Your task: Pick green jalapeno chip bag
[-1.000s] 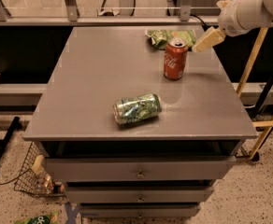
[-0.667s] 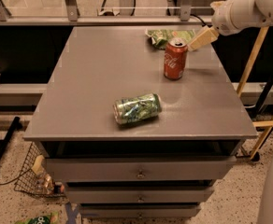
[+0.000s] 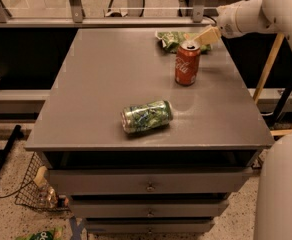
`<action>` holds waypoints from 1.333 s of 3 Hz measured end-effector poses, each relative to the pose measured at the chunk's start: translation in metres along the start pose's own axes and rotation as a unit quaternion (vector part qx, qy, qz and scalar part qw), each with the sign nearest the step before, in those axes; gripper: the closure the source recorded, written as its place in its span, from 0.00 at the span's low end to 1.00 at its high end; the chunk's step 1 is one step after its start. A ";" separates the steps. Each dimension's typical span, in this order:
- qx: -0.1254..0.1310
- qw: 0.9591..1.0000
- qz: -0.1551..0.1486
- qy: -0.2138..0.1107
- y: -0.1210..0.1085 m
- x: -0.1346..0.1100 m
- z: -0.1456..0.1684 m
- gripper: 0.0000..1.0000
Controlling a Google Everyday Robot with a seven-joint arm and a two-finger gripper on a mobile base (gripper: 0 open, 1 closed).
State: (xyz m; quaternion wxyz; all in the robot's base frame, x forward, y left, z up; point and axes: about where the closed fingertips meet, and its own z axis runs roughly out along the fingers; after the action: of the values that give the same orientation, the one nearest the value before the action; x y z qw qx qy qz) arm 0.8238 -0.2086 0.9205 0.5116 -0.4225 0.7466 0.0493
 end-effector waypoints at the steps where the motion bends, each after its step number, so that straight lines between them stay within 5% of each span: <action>1: -0.013 0.999 0.047 -0.003 0.004 0.004 0.016 0.00; 3: -0.040 0.994 0.101 0.028 0.017 0.022 0.042 0.00; 4: -0.027 0.990 0.134 0.039 0.008 0.038 0.042 0.00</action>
Offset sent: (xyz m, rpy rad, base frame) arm 0.0198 0.0261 -0.0336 0.1506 0.1979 -0.0351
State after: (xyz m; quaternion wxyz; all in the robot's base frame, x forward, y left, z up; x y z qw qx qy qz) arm 0.8437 -0.2046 0.8671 0.4589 -0.3339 0.8144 0.1211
